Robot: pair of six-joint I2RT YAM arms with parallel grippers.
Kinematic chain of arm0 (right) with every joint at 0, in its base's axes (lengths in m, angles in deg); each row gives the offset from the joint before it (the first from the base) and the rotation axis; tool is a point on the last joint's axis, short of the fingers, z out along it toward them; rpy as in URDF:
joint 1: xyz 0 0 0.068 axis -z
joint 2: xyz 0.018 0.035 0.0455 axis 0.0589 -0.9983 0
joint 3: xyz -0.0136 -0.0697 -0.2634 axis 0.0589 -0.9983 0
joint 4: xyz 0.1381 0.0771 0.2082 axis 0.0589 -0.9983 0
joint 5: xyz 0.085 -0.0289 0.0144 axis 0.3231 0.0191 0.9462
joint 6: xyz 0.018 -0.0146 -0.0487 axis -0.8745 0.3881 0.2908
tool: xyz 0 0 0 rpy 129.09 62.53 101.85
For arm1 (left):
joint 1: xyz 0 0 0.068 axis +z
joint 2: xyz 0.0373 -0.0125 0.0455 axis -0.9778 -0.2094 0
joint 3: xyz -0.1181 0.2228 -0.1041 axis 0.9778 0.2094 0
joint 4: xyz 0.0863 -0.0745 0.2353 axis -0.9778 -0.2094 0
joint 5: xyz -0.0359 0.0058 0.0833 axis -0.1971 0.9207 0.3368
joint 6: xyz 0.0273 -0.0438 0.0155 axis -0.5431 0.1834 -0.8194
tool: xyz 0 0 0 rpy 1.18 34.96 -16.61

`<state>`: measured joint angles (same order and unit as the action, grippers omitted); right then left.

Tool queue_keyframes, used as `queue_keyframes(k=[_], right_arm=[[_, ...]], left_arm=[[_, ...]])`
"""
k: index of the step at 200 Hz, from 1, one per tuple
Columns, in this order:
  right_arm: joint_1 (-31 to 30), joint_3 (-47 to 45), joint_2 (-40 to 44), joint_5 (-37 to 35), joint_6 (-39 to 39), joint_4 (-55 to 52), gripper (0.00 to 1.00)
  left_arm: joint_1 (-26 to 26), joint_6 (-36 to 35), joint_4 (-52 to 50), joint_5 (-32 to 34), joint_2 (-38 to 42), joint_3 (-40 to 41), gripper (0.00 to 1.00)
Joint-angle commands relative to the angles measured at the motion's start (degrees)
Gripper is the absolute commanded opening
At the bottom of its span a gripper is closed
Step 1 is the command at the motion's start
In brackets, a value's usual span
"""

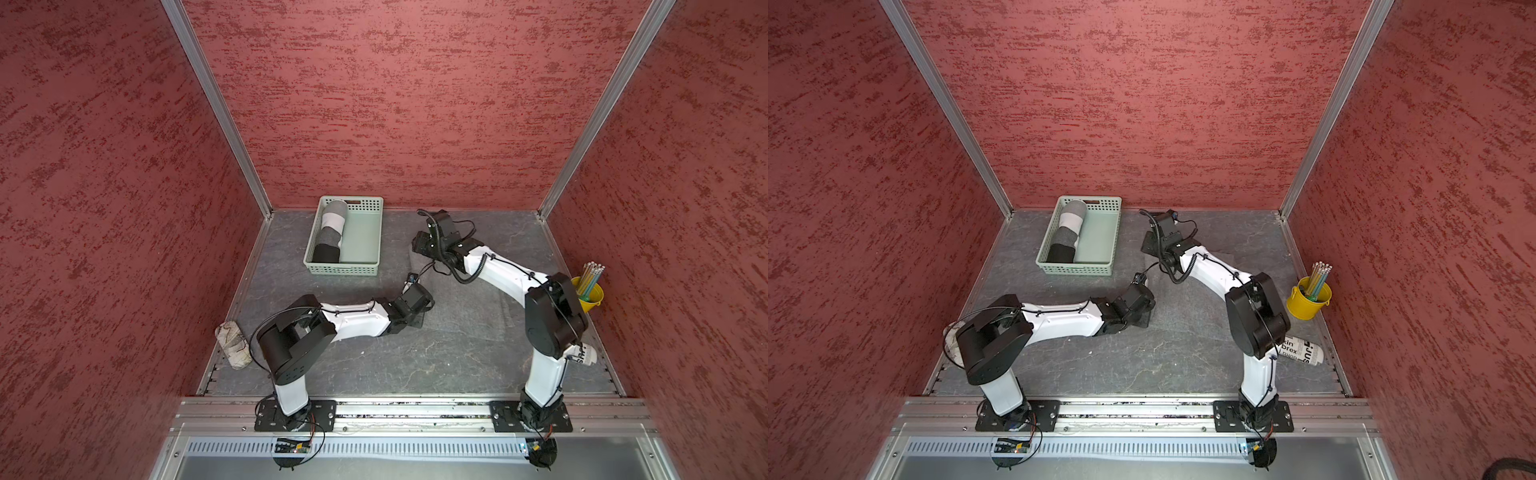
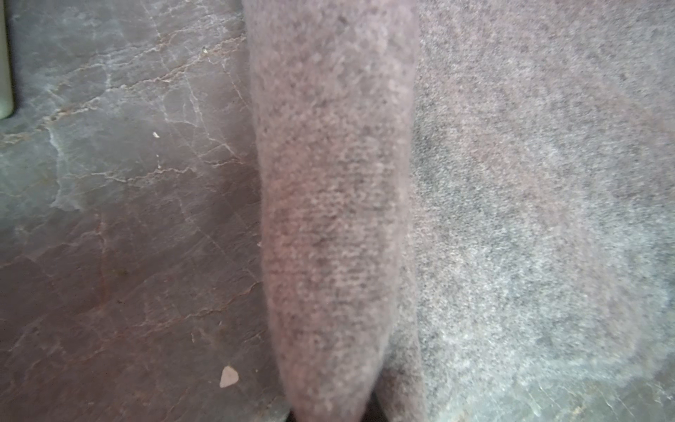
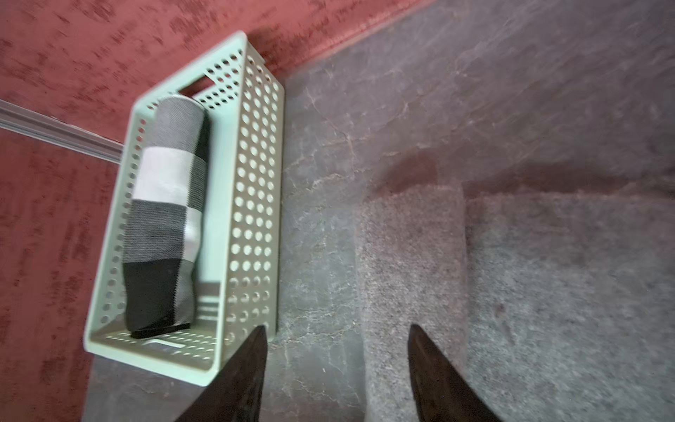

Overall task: Roll up the scarf and place it into the basket
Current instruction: Roll the scarf at the center of the board.

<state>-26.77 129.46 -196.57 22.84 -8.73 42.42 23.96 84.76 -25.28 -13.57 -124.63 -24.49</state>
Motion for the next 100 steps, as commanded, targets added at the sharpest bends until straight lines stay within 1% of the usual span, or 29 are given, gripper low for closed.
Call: queue_keyframes(k=[1, 17, 46, 77, 90, 100], right_arm=[[0.18, 3.63, -3.61, 0.08, 3.17, -6.97, 0.65], [0.18, 5.86, -6.52, -1.26, 4.09, -9.9, 0.67], [-0.15, 9.43, -11.04, -0.76, 6.21, -12.7, 0.69], [-0.43, 16.58, -17.63, -3.33, 8.97, -18.91, 0.69], [-0.43, 19.59, -20.52, -5.12, 9.83, -21.91, 0.65], [-0.36, 20.7, -21.78, -6.02, 10.06, -22.79, 0.57]], left_arm=[[-0.36, -0.85, -0.55, 0.78, -1.42, -1.54, 0.0], [-0.36, -0.89, -0.5, 0.67, -1.5, -1.63, 0.0], [-0.36, -0.88, -0.63, 0.56, -1.57, -1.78, 0.0], [-0.36, -0.69, -1.93, 0.51, -1.65, -2.33, 0.0], [-0.43, -0.32, -2.92, 0.57, -1.36, -2.37, 0.0], [-0.45, -0.15, -3.93, 0.58, -0.78, -2.27, 0.0]])
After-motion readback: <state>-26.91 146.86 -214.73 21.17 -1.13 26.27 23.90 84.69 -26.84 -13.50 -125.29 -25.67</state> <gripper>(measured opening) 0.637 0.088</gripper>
